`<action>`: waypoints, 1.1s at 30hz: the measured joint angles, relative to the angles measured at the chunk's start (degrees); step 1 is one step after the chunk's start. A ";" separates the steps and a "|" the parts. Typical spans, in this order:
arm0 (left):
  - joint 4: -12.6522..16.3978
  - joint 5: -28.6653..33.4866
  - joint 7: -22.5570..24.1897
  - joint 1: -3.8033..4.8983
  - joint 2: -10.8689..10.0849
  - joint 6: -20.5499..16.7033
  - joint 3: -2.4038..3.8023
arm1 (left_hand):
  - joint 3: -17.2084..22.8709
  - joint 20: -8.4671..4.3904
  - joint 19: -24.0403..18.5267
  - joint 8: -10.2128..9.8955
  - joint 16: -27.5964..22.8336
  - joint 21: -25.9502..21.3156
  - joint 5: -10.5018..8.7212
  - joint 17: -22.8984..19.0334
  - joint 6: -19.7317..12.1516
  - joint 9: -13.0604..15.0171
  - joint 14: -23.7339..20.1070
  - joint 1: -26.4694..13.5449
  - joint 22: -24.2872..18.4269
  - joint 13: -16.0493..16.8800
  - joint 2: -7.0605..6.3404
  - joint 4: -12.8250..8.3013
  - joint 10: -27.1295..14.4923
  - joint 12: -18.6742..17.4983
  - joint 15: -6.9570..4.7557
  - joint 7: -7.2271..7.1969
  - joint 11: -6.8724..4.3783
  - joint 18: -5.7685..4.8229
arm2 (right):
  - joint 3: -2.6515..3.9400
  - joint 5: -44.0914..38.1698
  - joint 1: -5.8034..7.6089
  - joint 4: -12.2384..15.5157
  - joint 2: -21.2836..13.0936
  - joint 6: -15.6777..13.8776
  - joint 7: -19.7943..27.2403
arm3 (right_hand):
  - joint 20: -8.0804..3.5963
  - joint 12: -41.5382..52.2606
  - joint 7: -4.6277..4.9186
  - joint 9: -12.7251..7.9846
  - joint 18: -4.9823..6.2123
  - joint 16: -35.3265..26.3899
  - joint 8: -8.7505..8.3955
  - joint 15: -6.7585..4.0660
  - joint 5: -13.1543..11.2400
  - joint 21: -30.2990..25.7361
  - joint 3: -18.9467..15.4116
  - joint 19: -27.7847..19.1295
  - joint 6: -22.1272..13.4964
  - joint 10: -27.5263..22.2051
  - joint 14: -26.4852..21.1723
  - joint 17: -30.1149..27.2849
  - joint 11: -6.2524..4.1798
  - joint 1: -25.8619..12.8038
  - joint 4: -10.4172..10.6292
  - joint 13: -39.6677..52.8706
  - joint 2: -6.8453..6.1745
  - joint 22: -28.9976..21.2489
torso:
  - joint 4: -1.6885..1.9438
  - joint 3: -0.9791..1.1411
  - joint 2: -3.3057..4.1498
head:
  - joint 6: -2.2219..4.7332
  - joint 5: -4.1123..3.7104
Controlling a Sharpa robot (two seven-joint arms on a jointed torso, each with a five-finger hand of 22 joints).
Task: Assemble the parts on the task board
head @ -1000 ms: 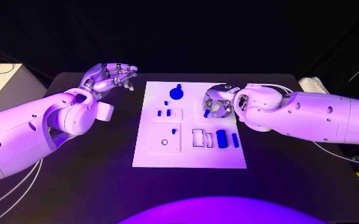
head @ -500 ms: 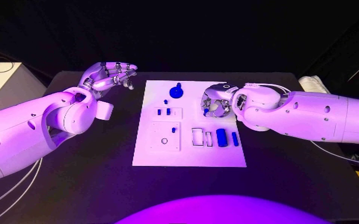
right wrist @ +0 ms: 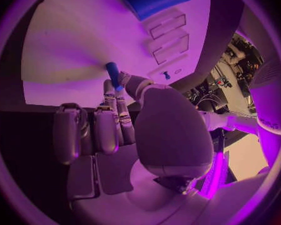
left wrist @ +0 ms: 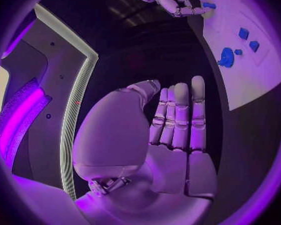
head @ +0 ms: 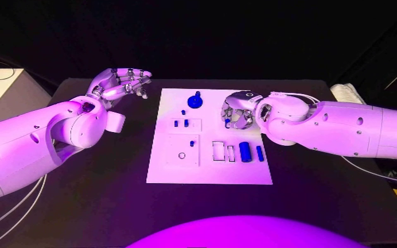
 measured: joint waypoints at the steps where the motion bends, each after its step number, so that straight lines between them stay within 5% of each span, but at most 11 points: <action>1: 0.00 0.00 0.00 0.00 0.00 0.00 0.00 | 0.00 0.00 0.00 0.00 0.00 0.00 0.00 0.00 0.00 0.00 0.00 0.00 0.00 0.00 0.00 0.00 0.00 0.00 0.00 0.00 0.00 0.01 | 0.00 -0.02 0.00 0.05 -0.01 -0.10 -0.02 | 0.00 0.01 -0.02 0.04 0.00 0.06 0.07 0.00 -0.01 0.09 0.09 0.00 0.06 0.04 0.00 0.03 0.04 -0.06 -0.09 0.01 0.06 0.00 | 0.00 0.00 0.00 | 0.01 0.01; 8: -0.04 0.00 -0.01 0.00 -0.03 0.00 0.00 | 0.00 0.00 0.00 0.00 0.00 0.00 0.00 0.00 0.00 0.00 0.00 0.23 0.00 0.00 0.23 0.00 0.00 0.00 0.00 0.00 0.00 0.01 | 0.01 -0.14 0.08 2.05 -1.12 -2.98 -0.37 | -0.39 0.16 -0.34 1.19 0.01 0.27 1.19 -0.41 -0.29 1.16 1.15 0.01 0.92 0.71 -0.01 0.34 0.71 -0.57 -1.20 0.02 0.60 -0.01 | 0.00 -0.01 -0.06 | 0.06 0.07; 22: -0.44 -0.01 -0.02 0.00 0.23 -0.01 0.00 | 0.00 0.00 0.00 0.00 0.00 0.00 0.00 0.00 0.00 0.00 0.00 0.23 0.01 0.01 0.23 0.00 0.00 0.00 0.00 0.00 0.00 0.00 | 0.54 1.57 2.67 9.77 -2.51 -7.70 -0.15 | -0.39 -0.14 -0.35 1.71 0.01 0.26 1.23 -0.41 -0.07 1.71 1.40 0.01 0.93 0.71 -0.01 0.46 0.71 -0.79 -1.96 0.02 0.81 -0.01 | 0.04 -0.04 -0.07 | 0.27 0.52; 27: -0.52 -0.01 -0.02 0.00 0.26 -0.01 0.00 | 0.00 0.00 0.00 0.00 0.00 0.00 0.00 0.00 0.00 0.00 0.00 0.23 0.01 0.01 0.23 0.00 0.00 0.00 0.00 0.00 0.00 0.00 | 0.46 1.82 1.53 11.37 -0.16 -8.41 0.13 | -0.39 -0.24 -0.35 1.71 0.01 0.26 1.23 -0.41 -0.07 1.71 1.53 0.01 0.92 0.71 -0.01 0.46 0.71 -0.79 -2.10 0.02 0.81 -0.02 | -0.03 -0.01 -0.03 | 0.06 1.10; 33: -0.53 -0.02 -0.02 0.00 0.46 0.00 0.00 | 0.00 0.00 0.00 0.00 0.00 0.00 0.00 0.00 0.00 0.01 0.00 0.23 0.01 0.00 0.23 0.00 0.00 0.00 0.00 0.00 0.00 0.01 | 0.30 1.57 -1.56 11.76 4.12 -8.90 0.65 | -0.38 -0.45 -0.35 1.73 0.01 0.26 1.17 -0.41 0.08 1.71 1.51 0.01 0.91 0.71 -0.01 0.46 0.71 -0.79 -2.12 0.02 0.81 -0.02 | -0.07 0.00 -0.02 | -0.16 1.80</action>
